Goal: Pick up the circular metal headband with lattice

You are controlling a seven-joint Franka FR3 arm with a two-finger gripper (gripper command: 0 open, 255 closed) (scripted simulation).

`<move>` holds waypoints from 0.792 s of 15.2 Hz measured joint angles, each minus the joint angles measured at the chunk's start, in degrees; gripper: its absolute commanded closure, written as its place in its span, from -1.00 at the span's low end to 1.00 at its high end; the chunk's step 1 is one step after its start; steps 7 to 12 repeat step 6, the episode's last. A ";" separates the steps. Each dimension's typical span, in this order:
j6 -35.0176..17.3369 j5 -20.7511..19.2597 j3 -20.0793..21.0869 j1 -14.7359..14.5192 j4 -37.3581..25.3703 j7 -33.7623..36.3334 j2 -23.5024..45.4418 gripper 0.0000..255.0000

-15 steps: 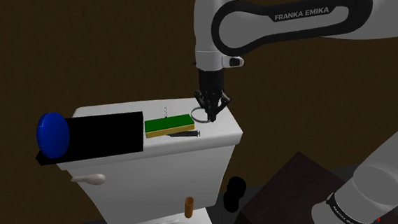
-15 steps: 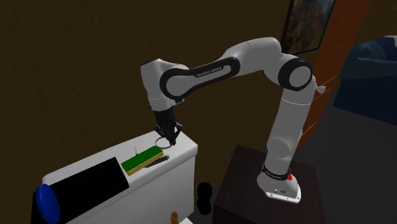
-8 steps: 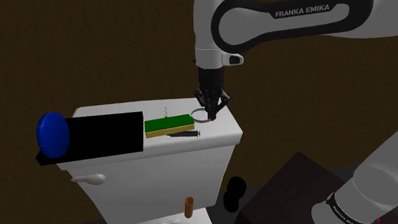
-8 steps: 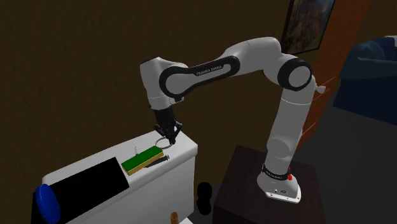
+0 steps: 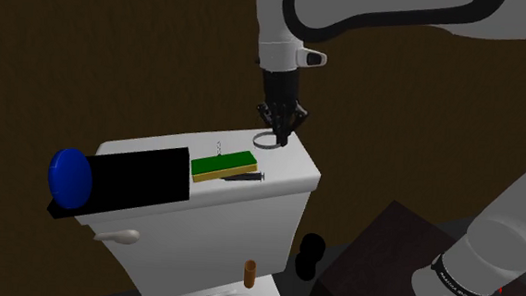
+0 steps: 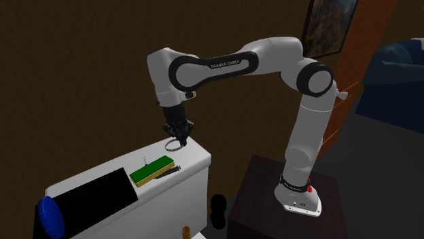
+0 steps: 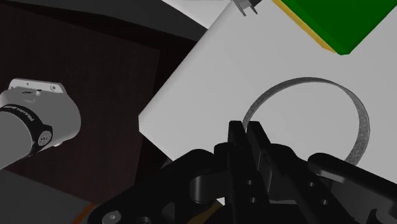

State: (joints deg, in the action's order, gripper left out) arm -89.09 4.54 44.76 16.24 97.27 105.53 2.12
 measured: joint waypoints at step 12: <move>4.44 -0.49 0.17 -0.25 -5.08 0.80 0.82 1.00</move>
